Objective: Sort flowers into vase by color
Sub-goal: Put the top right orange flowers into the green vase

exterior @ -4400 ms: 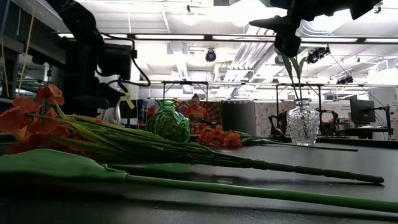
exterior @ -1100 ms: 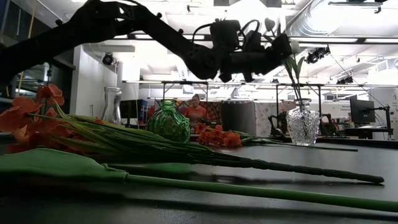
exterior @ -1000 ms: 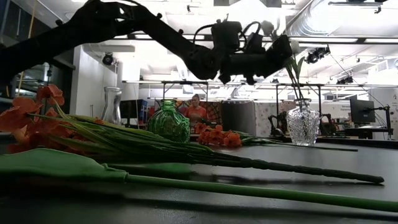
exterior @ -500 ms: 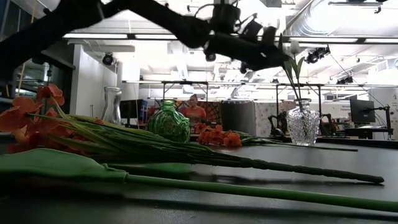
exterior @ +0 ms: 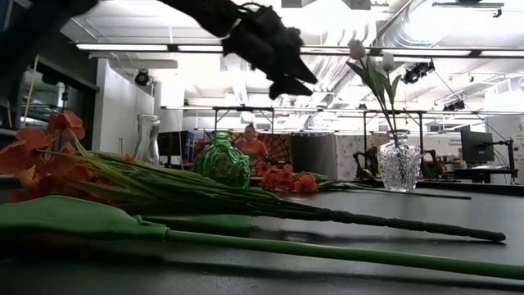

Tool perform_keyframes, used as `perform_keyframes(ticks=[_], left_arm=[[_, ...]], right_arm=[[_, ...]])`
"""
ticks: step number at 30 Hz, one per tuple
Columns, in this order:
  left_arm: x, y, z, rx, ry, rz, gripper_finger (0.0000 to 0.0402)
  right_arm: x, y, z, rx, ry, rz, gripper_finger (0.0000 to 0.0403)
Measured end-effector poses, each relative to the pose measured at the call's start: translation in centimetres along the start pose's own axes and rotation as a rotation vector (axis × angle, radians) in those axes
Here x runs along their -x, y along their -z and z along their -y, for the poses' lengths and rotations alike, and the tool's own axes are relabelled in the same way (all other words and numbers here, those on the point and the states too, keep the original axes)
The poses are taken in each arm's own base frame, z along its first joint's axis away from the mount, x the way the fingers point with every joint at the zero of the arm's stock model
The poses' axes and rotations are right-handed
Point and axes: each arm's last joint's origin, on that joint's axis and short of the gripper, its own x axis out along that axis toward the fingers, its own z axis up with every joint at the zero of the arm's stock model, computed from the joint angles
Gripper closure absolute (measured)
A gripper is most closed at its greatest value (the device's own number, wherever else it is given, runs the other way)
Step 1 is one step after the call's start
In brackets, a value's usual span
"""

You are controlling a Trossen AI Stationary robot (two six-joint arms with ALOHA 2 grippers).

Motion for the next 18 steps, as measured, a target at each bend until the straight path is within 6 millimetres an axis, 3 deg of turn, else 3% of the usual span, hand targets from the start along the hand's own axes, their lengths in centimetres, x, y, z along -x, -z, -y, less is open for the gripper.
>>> perform_keyframes(ticks=[4, 10, 14, 18], left_arm=[[2.9, 1.5, 2.7, 0.011, 0.068, 0.126, 0.0217], [6.9, 4.9, 8.0, 0.005, 0.109, 0.590, 0.0218], [8.3, 7.5, 9.3, 0.038, 0.012, 0.812, 0.0218], [9.6, 7.7, 9.4, 0.053, -0.034, 0.858, 0.0218]], right_arm=[[0.6, 2.7, 0.4, -0.168, 0.031, -0.289, 0.0231], [2.0, 7.8, 0.2, -0.379, 0.093, -0.773, 0.0231], [3.2, 11.2, 0.8, -0.342, 0.262, -1.037, 0.0231], [3.6, 13.8, 2.3, -0.227, 0.511, -1.104, 0.0231]])
